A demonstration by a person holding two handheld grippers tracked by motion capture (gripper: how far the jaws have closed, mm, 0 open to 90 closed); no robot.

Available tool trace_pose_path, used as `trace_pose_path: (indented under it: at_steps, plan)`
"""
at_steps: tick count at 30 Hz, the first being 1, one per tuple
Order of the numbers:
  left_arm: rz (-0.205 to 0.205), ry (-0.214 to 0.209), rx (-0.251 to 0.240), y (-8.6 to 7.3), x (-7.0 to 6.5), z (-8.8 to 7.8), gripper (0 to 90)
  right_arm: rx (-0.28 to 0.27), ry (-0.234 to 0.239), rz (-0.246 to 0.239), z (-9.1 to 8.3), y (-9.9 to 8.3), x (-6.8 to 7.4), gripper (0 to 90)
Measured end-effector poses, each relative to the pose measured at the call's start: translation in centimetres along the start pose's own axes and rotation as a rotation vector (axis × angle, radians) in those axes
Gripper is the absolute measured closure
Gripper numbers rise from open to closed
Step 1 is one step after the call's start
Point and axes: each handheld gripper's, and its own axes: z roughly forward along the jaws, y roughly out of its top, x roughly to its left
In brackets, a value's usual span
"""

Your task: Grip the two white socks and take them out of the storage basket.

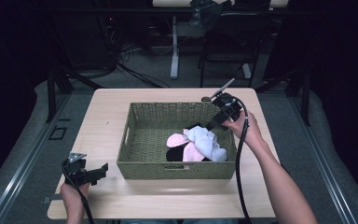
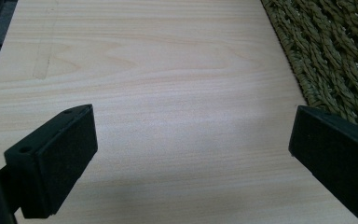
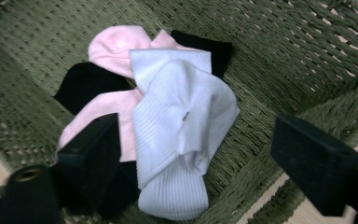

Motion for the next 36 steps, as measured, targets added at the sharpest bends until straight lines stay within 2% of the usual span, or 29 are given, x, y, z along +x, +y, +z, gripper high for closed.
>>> trace_pose_path:
  at_steps: [1,3,4,8,10,11,13,17,20,23,25,29,30,31,36]
  plan:
    - [0.005,-0.001,0.000,0.0,0.0,0.0,1.1,0.014,-0.016,0.005,0.6,0.2,0.1,26.8]
    - [0.005,0.000,0.001,0.0,0.0,0.0,1.1,0.015,-0.019,0.007,1.0,0.3,0.1,28.1]
    - [0.005,0.000,0.000,0.0,0.0,-0.1,1.1,0.012,-0.020,0.017,1.4,0.3,0.2,31.8]
    - [0.004,-0.003,0.000,0.0,0.0,-0.1,1.1,0.067,-0.042,0.013,2.9,0.7,0.6,42.2]
    - [0.004,-0.004,0.000,0.0,0.0,-0.1,1.1,0.095,-0.054,0.013,3.7,0.7,0.7,44.9]
    - [0.005,-0.004,0.000,0.0,0.0,0.0,1.1,0.116,-0.060,-0.002,3.8,0.8,0.7,45.6]
    - [0.005,-0.002,0.001,0.0,0.0,-0.1,1.1,0.108,-0.066,0.013,4.1,0.7,0.8,46.4]
    - [0.008,-0.002,0.001,0.0,0.0,0.0,1.1,0.152,-0.073,0.013,5.2,0.8,0.9,46.6]
    - [0.008,-0.004,0.000,0.0,0.0,-0.1,1.1,0.169,-0.084,0.010,5.6,0.8,1.0,50.4]
    - [0.009,-0.006,0.000,0.0,0.0,-0.1,1.1,0.193,-0.090,0.028,6.3,0.7,1.2,53.6]
    - [0.008,-0.009,-0.001,0.0,0.0,-0.1,1.1,0.215,-0.088,0.019,6.3,0.6,1.1,56.9]
    - [0.008,-0.009,-0.002,0.1,0.0,-0.1,1.1,0.212,-0.090,0.026,6.2,0.5,1.3,76.7]
    - [0.008,-0.009,-0.002,0.1,0.0,-0.1,1.1,0.212,-0.090,0.026,6.2,0.5,1.3,76.7]
    - [0.006,-0.008,-0.003,0.0,0.0,-0.1,1.1,0.225,-0.091,0.009,5.9,0.5,1.3,83.2]
    - [0.003,-0.010,-0.003,0.0,0.0,-0.1,1.1,0.221,-0.079,0.004,4.9,0.5,1.3,86.3]
